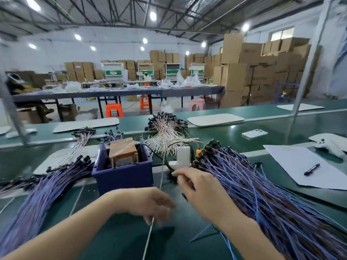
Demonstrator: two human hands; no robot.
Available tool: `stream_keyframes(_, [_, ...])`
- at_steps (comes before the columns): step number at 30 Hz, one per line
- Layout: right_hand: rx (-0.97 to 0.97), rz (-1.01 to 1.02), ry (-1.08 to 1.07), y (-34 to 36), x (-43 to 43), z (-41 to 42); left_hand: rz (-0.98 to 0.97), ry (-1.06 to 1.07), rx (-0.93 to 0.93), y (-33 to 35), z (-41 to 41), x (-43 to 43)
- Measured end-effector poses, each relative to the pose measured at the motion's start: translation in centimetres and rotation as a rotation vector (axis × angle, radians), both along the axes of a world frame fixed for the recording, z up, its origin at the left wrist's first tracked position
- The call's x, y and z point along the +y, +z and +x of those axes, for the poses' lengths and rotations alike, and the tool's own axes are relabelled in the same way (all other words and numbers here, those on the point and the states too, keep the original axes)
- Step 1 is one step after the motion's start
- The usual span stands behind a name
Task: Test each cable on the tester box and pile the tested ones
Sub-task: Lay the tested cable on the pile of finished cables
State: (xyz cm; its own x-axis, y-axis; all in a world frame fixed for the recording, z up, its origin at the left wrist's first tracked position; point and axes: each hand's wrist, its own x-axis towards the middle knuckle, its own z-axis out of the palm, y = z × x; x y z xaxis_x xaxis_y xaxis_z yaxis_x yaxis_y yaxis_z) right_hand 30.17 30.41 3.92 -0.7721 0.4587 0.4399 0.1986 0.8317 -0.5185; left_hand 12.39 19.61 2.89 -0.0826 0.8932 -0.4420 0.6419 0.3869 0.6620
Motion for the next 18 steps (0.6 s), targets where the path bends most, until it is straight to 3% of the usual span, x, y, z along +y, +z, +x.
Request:
stream_keyframes(3, [-0.052, -0.089, 0.16, -1.8, -2.9, -4.7, 0.007, 0.135, 0.087, -1.1, -2.2, -4.1])
stream_keyframes(9, [-0.181, -0.224, 0.288, -5.5, -7.6, -11.9, 0.004, 0.211, 0.404, -1.3, -6.4, -11.2])
stream_keyframes(14, [-0.316, -0.167, 0.274, -8.1, -8.9, -15.2, 0.192, 0.449, 0.924, -2.1, -11.2, -15.5])
stream_keyframes(18, [-0.269, -0.091, 0.193, -9.4, -8.8, -16.1, 0.341, 0.664, 0.963, -2.7, -15.0, -17.2])
